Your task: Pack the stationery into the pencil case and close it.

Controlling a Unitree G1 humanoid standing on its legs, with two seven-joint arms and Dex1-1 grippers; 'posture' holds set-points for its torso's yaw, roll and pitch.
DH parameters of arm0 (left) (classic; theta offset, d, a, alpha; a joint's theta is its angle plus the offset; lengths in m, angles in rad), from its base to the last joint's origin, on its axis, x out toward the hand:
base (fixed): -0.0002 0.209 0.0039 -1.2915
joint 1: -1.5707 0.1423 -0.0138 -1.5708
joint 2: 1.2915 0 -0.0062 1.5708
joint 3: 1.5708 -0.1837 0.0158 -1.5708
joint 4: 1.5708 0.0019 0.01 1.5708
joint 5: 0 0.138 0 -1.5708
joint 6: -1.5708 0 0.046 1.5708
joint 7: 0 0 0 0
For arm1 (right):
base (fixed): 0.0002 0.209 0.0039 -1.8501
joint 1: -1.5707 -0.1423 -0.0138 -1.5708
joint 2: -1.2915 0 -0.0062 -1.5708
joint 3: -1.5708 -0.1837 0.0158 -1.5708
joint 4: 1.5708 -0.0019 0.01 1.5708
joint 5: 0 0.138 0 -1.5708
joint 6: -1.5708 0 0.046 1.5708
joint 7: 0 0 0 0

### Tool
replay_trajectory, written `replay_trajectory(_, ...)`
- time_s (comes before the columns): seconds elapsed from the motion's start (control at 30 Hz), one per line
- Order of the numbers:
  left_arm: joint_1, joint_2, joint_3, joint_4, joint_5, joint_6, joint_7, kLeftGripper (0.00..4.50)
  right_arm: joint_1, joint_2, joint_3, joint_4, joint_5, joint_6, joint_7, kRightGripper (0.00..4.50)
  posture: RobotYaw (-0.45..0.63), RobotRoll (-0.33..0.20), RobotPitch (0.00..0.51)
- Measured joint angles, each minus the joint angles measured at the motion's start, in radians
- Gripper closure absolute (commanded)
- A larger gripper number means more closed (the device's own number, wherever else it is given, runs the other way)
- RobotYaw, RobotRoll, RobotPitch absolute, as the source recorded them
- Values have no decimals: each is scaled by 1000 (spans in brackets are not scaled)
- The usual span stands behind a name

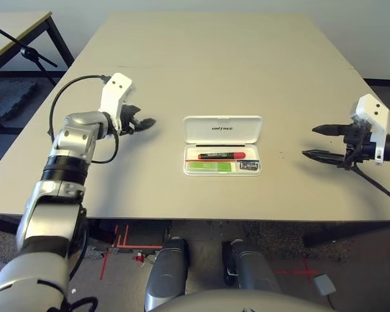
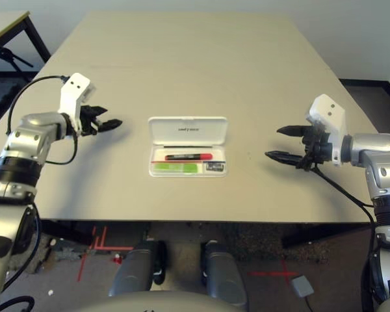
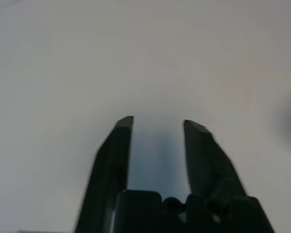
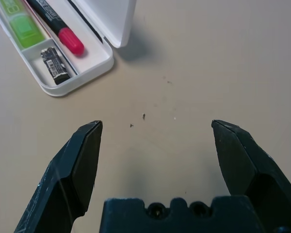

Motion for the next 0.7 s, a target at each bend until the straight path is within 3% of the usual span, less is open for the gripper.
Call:
replay_trajectory(0.1,-43,-33,-29,83,32,-78,-24,4480,17,0,-8,0,0,-4,-10,0,113,0,87)
replay_trajectory(0.27,-116,-95,-86,172,66,-188,-136,4480,45,0,-34,-5,7,-6,-22,0,96,0,81)
replay_trajectory(0.47,-151,-129,-155,168,95,-327,-342,4480,74,-2,-45,-16,13,-6,-39,0,85,0,69)
replay_trajectory(0.7,-100,-76,-225,-33,106,-327,-571,4480,77,6,-46,-31,21,-8,-54,0,98,0,66)
